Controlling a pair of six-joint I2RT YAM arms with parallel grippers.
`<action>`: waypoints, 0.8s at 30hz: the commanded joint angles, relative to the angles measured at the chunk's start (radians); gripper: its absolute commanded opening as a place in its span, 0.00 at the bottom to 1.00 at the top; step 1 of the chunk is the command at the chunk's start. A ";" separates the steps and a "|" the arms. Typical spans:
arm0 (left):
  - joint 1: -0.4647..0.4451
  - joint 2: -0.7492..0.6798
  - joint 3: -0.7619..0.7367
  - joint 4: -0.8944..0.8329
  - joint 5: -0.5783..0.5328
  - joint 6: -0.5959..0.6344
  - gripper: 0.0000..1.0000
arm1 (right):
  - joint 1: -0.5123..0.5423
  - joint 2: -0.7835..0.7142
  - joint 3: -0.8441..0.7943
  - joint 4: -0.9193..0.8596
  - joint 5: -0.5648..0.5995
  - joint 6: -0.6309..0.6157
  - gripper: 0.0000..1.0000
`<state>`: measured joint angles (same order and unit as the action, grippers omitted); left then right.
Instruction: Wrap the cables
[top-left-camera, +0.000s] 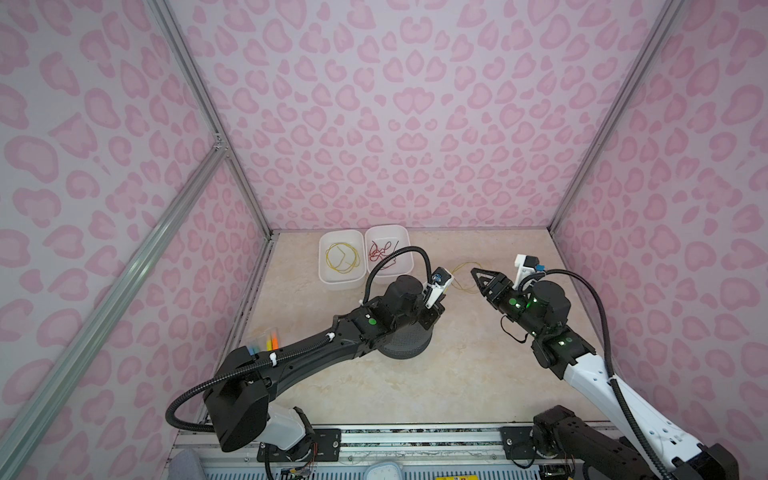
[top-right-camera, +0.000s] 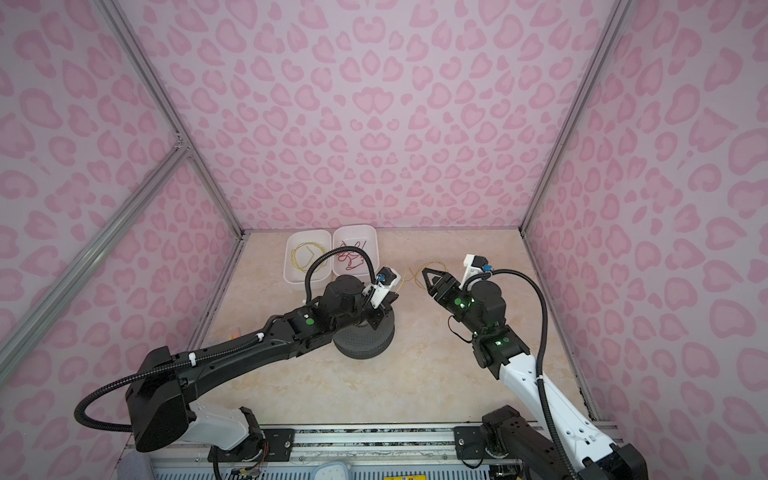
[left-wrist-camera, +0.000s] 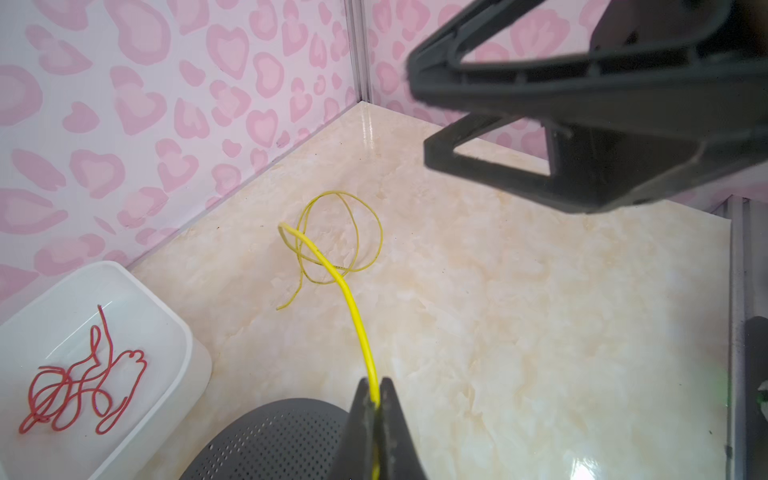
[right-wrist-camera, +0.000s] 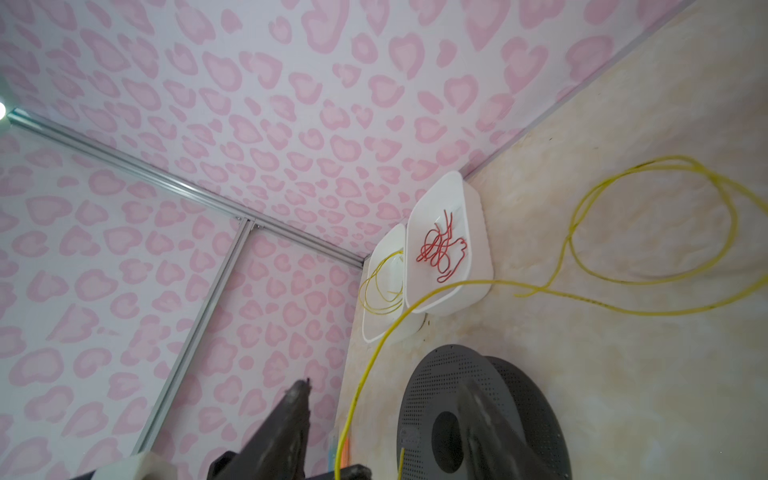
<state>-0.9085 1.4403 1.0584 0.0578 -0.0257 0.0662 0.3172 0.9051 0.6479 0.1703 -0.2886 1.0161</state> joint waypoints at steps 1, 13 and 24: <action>0.009 -0.041 -0.013 0.039 0.037 -0.022 0.04 | -0.086 -0.044 -0.027 -0.100 -0.028 -0.016 0.68; 0.010 -0.142 -0.025 -0.017 0.109 -0.015 0.04 | -0.399 0.253 -0.099 0.155 -0.388 0.044 0.75; 0.010 -0.196 -0.056 -0.041 0.125 -0.015 0.04 | -0.320 0.504 -0.001 0.317 -0.418 0.102 0.32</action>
<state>-0.8978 1.2629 1.0088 0.0067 0.0872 0.0502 -0.0132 1.3949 0.6353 0.4225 -0.7033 1.1084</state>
